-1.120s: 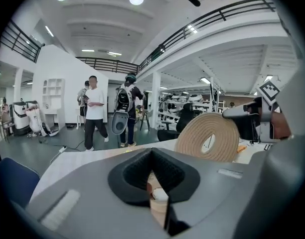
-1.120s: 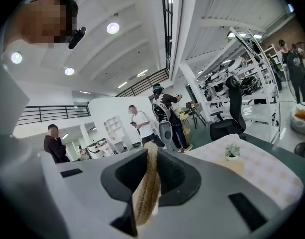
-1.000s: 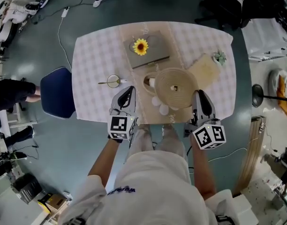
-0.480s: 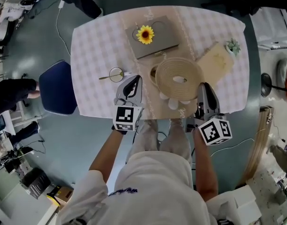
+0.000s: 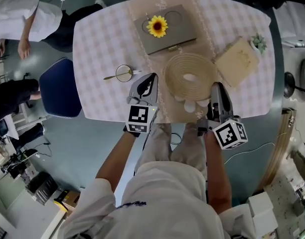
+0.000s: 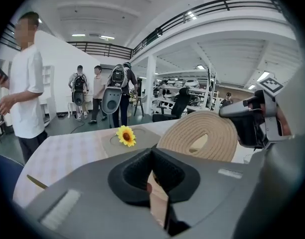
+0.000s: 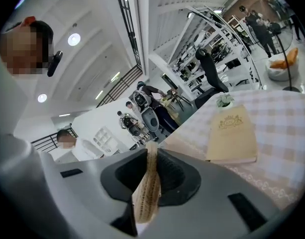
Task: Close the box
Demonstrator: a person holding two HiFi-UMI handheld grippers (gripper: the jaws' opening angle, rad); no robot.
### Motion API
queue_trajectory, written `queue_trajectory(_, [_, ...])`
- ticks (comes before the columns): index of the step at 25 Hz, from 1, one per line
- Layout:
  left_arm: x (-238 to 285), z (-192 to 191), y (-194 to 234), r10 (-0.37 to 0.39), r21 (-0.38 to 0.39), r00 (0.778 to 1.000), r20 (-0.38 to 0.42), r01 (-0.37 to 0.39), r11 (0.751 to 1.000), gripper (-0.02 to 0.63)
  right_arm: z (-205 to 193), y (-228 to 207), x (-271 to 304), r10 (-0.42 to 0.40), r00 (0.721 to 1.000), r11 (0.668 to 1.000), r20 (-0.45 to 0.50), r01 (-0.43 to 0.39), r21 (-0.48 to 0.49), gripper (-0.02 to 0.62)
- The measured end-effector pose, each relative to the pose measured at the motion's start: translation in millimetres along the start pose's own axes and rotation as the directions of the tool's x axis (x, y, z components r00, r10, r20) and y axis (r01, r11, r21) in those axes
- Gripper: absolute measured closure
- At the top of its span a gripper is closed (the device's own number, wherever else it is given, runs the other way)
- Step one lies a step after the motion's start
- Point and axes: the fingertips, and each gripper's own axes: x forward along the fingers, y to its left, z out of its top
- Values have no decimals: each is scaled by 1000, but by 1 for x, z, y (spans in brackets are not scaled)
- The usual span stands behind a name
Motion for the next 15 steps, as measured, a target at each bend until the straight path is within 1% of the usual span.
queue_trajectory(5, [12, -16, 0, 6, 6, 999, -42, -6, 1000, 606, -15, -11, 8, -24, 1000, 998, 3, 24, 64, 531])
queue_trajectory(11, [30, -33, -2, 9, 12, 997, -77, -8, 1000, 606, -25, -16, 16, -34, 999, 996, -4, 34, 86, 531])
queue_trajectory(15, [43, -45, -3, 9, 11, 993, -114, -8, 1000, 606, -29, -22, 16, -47, 999, 995, -13, 48, 89, 531])
